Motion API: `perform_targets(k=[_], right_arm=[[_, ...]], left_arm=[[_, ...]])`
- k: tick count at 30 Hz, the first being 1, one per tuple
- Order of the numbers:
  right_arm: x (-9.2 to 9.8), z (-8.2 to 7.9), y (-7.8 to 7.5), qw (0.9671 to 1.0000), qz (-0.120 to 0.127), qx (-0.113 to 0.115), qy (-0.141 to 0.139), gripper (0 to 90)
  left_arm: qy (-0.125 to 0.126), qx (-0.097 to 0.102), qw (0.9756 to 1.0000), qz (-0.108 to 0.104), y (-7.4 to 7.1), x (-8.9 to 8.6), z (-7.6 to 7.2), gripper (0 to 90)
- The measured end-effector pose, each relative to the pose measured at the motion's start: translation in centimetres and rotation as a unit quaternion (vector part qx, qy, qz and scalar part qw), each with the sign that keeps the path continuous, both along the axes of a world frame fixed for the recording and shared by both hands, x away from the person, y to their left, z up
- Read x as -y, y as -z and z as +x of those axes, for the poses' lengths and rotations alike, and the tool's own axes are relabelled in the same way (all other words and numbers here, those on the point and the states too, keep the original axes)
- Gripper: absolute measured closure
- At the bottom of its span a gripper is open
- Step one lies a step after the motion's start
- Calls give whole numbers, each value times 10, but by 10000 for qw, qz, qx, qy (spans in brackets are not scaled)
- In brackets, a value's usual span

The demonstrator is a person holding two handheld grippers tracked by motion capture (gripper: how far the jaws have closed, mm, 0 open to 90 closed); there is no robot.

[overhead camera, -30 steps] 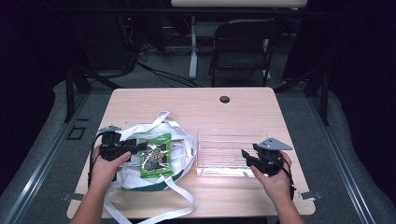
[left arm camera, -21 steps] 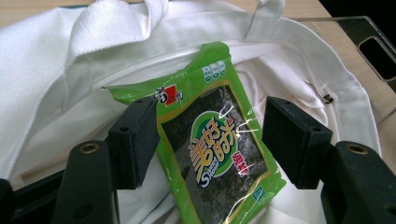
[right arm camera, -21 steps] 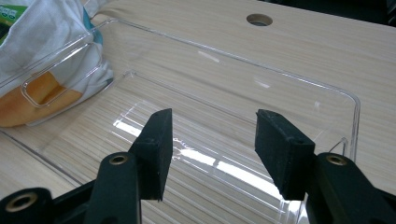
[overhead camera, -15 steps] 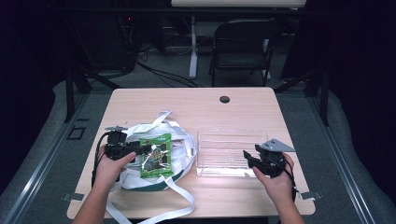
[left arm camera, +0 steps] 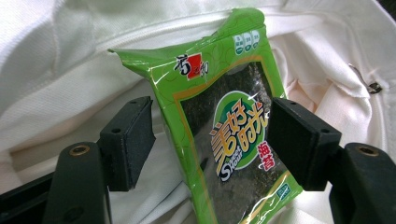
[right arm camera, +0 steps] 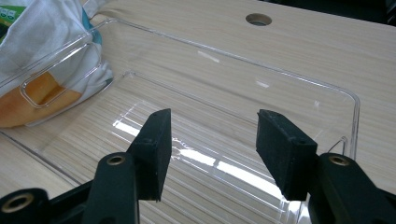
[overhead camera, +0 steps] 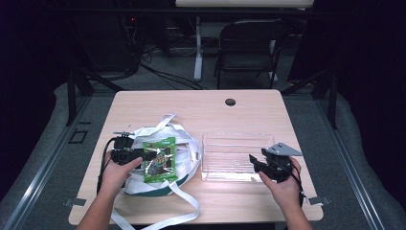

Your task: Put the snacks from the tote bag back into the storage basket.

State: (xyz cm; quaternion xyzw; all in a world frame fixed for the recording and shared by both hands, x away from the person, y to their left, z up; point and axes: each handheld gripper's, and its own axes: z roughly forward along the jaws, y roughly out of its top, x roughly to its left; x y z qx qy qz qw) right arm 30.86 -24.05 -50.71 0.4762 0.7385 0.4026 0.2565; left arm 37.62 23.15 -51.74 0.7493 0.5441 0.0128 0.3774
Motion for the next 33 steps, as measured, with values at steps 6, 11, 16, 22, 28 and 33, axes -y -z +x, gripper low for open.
perform_targets(k=[6, 11, 16, 22, 28, 33], right_arm=[[-2, 0, 0, 10000, -27, -7, 15, 455], [-2, 0, 0, 10000, -24, 0, 22, 455], [-2, 0, 1, 10000, -26, -7, 16, 455], [-3, 0, 1, 10000, -20, 18, 20, 455], [-3, -1, 0, 10000, -25, 27, 31, 455], [-3, -1, 0, 10000, -27, 33, 32, 456]], left_arm=[[-5, -138, 9999, -84, 6, -1, 7, 318], [56, -255, 9994, -232, 11, 0, 13, 318], [139, -368, 9986, -347, 14, 2, 21, 328], [166, -427, 9984, -335, 18, 9, 26, 327], [251, -556, 9977, -311, 22, 11, 30, 330], [295, -622, 9971, -337, 23, 10, 32, 348]])
